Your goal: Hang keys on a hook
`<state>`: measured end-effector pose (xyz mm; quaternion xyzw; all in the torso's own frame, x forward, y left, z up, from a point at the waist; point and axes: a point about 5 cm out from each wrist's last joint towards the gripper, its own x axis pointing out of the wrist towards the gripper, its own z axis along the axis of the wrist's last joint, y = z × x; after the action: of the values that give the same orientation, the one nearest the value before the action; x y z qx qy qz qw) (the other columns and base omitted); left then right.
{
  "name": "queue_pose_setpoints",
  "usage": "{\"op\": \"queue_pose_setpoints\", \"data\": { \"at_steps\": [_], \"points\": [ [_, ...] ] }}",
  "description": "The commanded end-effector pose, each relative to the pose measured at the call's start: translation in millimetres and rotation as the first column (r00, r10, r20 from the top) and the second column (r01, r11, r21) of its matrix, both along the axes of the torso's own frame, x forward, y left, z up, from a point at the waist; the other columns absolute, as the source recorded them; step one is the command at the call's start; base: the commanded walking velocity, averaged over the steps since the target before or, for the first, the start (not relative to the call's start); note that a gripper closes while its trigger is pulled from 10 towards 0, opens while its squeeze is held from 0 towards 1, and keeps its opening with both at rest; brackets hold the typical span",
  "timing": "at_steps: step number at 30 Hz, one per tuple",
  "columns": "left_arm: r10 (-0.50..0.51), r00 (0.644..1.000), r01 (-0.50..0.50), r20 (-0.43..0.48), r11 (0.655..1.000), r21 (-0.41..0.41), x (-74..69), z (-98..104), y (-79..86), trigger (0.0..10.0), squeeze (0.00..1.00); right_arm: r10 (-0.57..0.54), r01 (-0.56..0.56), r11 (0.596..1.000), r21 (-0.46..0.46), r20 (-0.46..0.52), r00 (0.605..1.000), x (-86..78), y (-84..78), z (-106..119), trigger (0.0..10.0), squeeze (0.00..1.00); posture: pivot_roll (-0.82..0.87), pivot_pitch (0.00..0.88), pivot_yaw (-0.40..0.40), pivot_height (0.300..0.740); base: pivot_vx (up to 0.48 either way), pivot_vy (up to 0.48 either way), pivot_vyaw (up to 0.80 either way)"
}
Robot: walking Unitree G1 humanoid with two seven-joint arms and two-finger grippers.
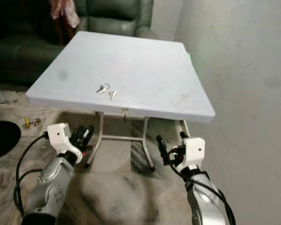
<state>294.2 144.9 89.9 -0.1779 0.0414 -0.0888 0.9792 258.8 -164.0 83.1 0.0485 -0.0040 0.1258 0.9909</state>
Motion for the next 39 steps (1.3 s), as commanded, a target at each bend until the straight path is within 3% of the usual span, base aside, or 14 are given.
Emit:
{"op": "queue_pose_setpoints", "data": {
  "at_steps": [1,23,27,31,36,39],
  "points": [
    [0.016,1.000,-0.016,-0.008,1.000,0.002,-0.3,-0.7,5.0,10.0,0.00,0.020,-0.021,1.000,0.007,0.025,0.999,2.7,4.5,6.4,10.0,0.00,0.14,0.000,-0.079,0.736,0.000,0.480,0.00],
    [0.003,1.000,-0.003,-0.005,1.000,0.004,0.8,0.4,1.0,10.0,0.00,0.031,-0.031,0.999,0.009,0.022,0.999,3.3,5.6,6.3,10.0,0.00,0.15,0.000,-0.080,0.736,0.000,0.480,0.00],
    [-0.028,1.000,0.028,0.006,0.999,0.038,0.4,0.7,-1.4,10.0,0.00,0.030,-0.030,1.000,0.010,0.028,0.999,3.7,5.0,7.7,10.0,0.00,0.15,0.000,-0.080,0.736,0.000,0.431,0.00],
    [-0.053,0.999,0.053,-0.004,0.990,0.134,-0.4,-1.3,-1.5,10.0,0.00,0.039,-0.038,0.999,-0.020,0.026,0.999,4.0,3.3,6.1,10.0,0.00,0.15,0.000,-0.077,0.736,0.000,0.000,0.00],
    [-0.065,0.998,0.065,-0.009,0.985,0.157,0.2,-2.4,-0.1,10.0,0.00,0.013,-0.012,1.000,-0.022,0.024,1.000,5.3,-5.5,5.7,10.0,0.00,0.15,0.000,-0.081,0.736,0.000,0.000,0.00],
    [-0.050,0.999,0.051,-0.013,0.990,0.132,-0.1,-1.5,0.8,10.0,0.00,0.010,-0.009,1.000,-0.026,0.029,1.000,6.4,-7.4,7.3,10.0,0.00,0.15,0.000,-0.079,0.736,0.000,0.000,0.00]
  ]
}}
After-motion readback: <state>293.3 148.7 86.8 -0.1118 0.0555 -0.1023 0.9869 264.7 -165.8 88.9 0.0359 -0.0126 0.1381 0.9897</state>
